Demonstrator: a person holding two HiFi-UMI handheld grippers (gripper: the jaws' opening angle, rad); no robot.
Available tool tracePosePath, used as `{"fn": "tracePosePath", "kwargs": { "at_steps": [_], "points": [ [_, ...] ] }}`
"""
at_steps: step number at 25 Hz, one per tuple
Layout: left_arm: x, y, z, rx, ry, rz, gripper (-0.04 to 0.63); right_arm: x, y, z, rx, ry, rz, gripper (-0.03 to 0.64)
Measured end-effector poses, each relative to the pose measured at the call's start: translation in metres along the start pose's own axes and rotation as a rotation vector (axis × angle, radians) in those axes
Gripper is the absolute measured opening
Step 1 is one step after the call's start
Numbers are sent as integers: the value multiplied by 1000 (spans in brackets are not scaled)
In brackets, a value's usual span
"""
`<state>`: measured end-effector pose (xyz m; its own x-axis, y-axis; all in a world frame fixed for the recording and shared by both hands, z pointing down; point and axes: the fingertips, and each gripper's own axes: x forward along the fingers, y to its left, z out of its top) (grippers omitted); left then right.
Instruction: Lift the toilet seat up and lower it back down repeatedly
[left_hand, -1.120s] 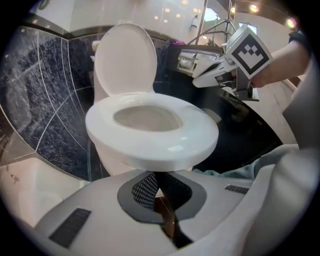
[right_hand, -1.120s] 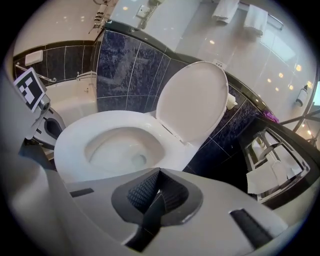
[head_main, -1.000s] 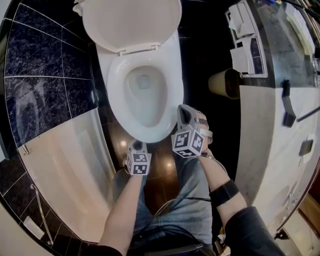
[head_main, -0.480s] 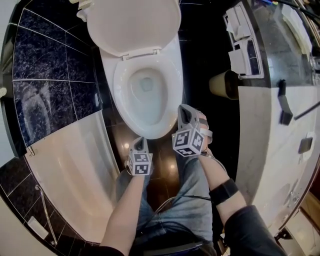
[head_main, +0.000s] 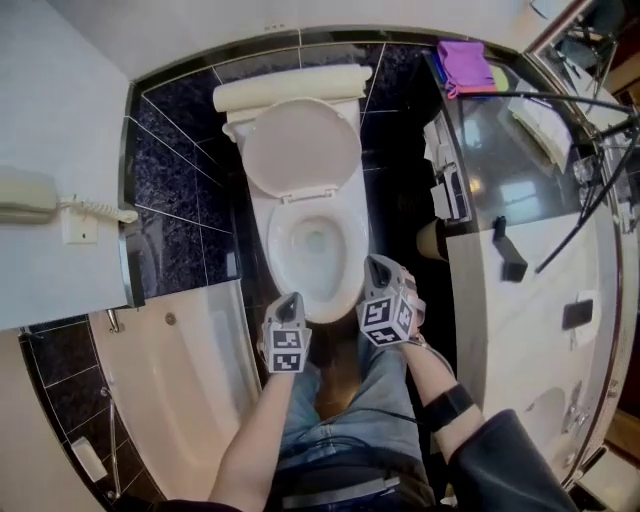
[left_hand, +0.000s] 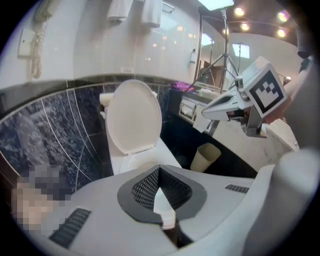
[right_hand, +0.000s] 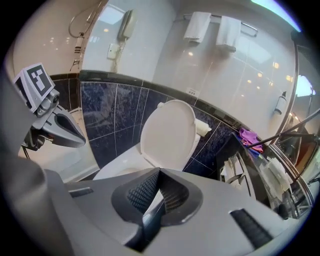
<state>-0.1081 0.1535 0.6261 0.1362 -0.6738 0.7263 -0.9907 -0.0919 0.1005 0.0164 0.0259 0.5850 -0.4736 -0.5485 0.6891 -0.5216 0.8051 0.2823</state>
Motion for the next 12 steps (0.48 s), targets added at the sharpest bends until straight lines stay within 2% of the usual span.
{"fn": "tracePosePath", "kwargs": {
  "at_steps": [6, 12],
  "points": [
    [-85, 11, 110, -8, -132, 43, 0, -58, -26, 66, 101, -86, 20, 20],
    [-148, 28, 172, -20, -255, 106, 0, -112, -50, 126, 183, -173, 34, 21]
  ]
}}
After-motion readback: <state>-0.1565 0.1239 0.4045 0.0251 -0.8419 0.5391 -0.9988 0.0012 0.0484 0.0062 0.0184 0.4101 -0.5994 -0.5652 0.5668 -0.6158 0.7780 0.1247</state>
